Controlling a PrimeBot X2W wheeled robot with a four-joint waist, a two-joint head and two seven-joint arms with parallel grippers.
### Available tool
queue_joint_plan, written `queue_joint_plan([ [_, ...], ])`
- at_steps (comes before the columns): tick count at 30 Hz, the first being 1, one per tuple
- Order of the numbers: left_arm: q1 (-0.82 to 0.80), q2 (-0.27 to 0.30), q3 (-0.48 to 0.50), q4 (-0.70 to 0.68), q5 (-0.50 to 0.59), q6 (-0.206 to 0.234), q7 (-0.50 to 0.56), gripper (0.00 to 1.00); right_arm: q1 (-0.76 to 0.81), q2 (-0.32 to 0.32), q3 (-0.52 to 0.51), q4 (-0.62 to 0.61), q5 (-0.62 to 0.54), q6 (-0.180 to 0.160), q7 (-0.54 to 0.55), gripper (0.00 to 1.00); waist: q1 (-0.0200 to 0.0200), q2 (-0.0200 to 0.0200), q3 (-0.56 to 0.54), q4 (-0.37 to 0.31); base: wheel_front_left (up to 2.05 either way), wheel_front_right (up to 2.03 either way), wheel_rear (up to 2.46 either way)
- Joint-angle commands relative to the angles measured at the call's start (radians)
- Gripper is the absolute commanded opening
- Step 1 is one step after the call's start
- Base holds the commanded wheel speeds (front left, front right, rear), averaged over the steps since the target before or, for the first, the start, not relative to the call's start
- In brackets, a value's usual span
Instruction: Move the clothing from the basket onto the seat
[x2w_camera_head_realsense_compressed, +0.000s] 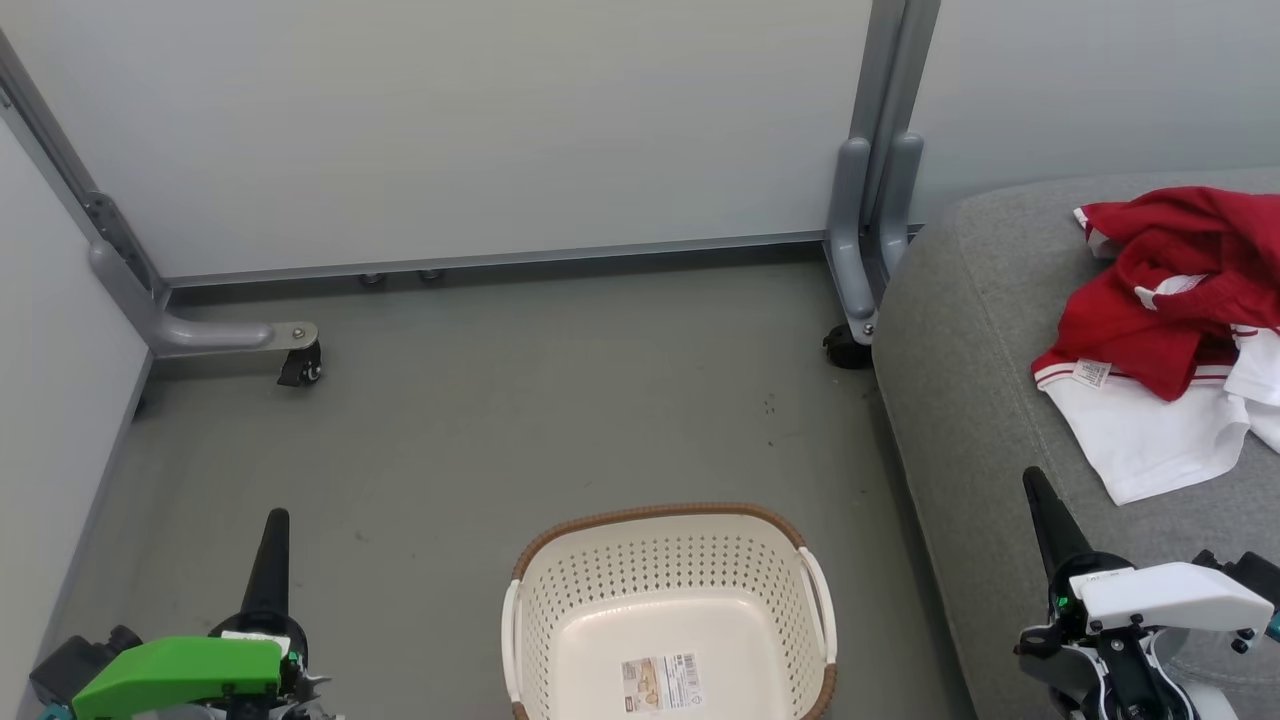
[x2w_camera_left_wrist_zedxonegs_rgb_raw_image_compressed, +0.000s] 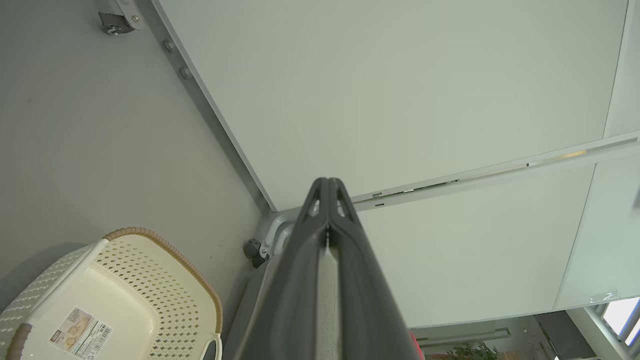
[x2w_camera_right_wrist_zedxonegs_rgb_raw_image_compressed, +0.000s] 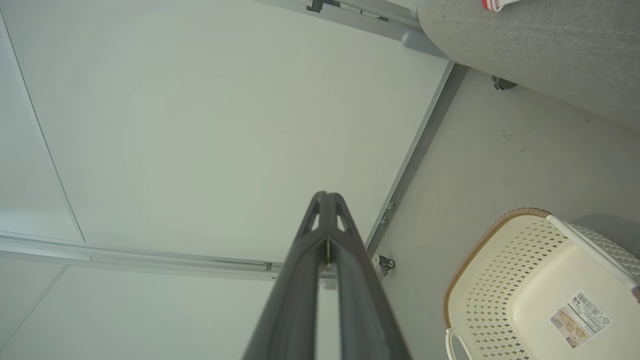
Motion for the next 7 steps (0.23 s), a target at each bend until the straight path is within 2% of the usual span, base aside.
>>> queue_joint_plan([
  [1,-0.033,0.004,0.005,0.002,-0.026,-0.004,0.007,0.00,-0.026,-0.002,-0.005,-0.001,0.024,0.001,0.008,0.00,-0.0001,0.0000,0.003,-0.001,0.00,0.00,0.00],
  [7,-0.046,0.003,0.012,0.010,-0.073,-0.008,0.020,0.00,-0.038,-0.001,-0.013,0.005,0.071,0.001,0.020,0.00,-0.0001,0.0000,0.011,-0.003,0.00,0.00,0.00],
])
